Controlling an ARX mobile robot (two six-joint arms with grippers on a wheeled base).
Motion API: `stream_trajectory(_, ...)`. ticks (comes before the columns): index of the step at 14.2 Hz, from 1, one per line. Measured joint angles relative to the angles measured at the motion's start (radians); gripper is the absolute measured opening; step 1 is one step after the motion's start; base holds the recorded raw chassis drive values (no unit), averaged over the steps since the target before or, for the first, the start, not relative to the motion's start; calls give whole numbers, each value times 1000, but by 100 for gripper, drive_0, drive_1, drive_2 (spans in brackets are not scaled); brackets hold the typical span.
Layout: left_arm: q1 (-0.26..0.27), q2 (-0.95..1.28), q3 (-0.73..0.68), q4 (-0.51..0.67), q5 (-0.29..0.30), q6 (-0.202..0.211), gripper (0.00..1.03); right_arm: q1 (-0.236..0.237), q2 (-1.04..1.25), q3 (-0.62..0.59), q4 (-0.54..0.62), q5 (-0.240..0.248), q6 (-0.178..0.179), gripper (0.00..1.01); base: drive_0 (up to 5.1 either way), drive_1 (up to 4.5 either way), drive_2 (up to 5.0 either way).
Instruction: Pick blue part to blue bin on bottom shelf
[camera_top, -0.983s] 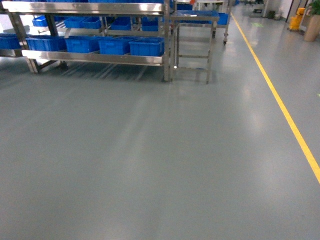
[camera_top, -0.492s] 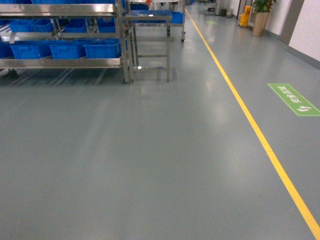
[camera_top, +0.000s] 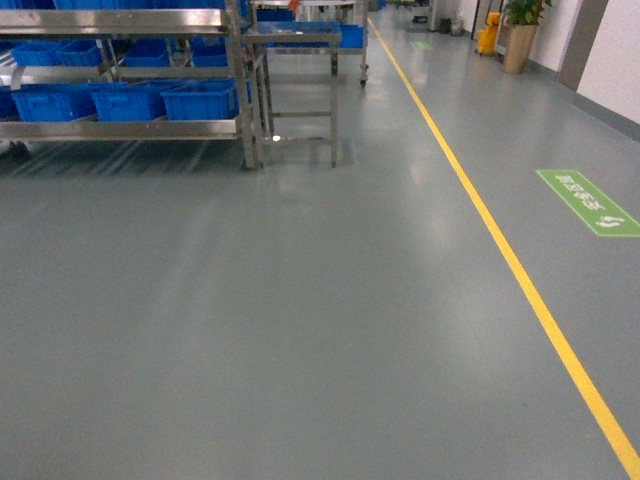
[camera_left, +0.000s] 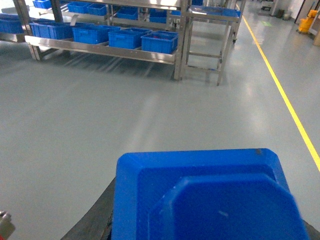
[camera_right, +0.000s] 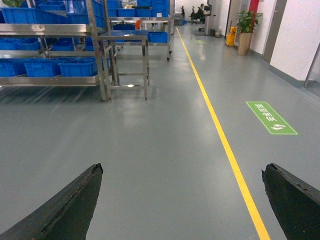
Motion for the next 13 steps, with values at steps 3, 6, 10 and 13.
stream_trajectory(3, 0, 2, 0, -2, 0, 0, 44, 0, 0, 0, 0, 0, 0, 98, 4, 420, -413)
stream_trajectory(6, 0, 3, 0, 0, 0, 0, 44, 0, 0, 0, 0, 0, 0, 98, 2, 418, -415)
stream_trajectory(10, 0, 3, 0, 0, 1, -1, 44, 0, 0, 0, 0, 0, 0, 98, 4, 421, -413)
stream_trajectory(13, 0, 3, 0, -1, 0, -2, 44, 0, 0, 0, 0, 0, 0, 98, -4, 414, -423)
